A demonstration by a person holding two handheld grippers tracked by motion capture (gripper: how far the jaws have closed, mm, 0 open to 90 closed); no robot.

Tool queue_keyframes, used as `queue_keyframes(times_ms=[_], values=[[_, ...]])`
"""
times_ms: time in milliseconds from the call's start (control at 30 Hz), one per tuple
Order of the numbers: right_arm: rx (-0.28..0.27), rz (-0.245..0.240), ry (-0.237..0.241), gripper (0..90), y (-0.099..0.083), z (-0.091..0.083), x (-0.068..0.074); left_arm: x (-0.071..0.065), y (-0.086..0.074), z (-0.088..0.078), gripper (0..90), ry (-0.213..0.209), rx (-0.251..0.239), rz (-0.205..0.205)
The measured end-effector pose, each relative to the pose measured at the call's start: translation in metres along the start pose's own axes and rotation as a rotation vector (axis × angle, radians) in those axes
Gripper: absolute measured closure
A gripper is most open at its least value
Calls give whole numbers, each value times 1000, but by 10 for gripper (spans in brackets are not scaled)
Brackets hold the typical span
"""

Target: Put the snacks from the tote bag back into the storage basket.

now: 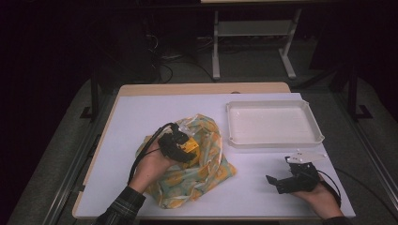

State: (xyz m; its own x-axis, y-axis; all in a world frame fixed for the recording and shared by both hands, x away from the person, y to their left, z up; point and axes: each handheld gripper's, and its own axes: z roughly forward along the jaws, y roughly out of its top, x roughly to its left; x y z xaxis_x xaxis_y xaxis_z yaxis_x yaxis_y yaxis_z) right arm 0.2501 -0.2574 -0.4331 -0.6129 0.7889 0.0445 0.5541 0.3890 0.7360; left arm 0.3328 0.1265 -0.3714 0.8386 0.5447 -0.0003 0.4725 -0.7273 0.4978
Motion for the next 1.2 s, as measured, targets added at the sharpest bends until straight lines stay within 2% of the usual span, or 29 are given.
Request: queue_keyframes(times_ms=[367,1200], values=[[-4,2,0,0,0,0,0,0,13,-18,542,-2,-41,3],[-6,5,1,0,0,-1,0,3,33,-38,541,-26,-97,1]])
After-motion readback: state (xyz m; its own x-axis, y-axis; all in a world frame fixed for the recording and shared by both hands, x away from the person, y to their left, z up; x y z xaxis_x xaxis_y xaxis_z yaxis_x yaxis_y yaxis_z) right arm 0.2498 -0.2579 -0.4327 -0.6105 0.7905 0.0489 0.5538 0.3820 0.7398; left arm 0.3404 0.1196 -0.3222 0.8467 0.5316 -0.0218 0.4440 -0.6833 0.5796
